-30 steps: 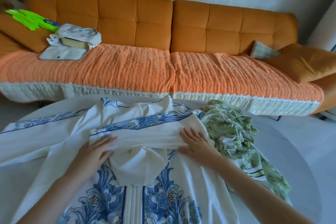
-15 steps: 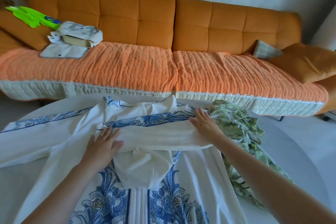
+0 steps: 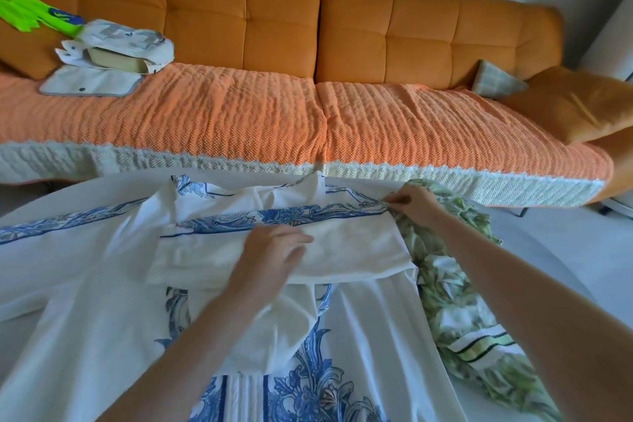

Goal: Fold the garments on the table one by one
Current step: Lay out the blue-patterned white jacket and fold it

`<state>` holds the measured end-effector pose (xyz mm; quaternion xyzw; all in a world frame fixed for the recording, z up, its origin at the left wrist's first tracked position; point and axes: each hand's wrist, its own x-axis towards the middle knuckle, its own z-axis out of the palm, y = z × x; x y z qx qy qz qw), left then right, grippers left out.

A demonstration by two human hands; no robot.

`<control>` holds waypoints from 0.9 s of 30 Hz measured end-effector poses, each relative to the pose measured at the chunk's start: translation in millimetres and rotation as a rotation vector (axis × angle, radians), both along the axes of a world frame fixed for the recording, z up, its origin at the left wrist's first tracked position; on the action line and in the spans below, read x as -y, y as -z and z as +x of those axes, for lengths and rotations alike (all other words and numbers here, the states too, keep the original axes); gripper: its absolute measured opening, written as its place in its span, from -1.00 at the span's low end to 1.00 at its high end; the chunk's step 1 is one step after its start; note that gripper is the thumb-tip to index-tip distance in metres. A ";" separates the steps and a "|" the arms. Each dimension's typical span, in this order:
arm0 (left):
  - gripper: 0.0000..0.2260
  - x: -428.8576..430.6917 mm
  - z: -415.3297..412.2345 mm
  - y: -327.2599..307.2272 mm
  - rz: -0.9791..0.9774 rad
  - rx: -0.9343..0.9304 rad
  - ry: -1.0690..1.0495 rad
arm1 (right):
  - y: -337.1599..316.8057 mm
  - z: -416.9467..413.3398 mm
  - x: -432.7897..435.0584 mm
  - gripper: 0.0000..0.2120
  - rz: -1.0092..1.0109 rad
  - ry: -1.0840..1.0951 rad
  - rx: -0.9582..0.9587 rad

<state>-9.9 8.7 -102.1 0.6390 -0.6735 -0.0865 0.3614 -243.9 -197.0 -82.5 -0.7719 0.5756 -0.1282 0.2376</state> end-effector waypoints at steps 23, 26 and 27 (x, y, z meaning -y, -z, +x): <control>-0.65 32.7 -119.4 17.2 -0.213 -0.044 0.010 | -4.5 30.5 -13.5 -0.67 -0.439 0.049 0.025; -0.63 24.6 -54.5 4.1 -0.146 0.118 -0.193 | -8.1 45.0 -69.7 -0.54 -0.407 -0.236 -0.003; -0.61 18.8 -26.6 4.5 0.004 0.193 -0.257 | 0.2 46.5 -87.4 -0.50 -0.340 -0.331 -0.093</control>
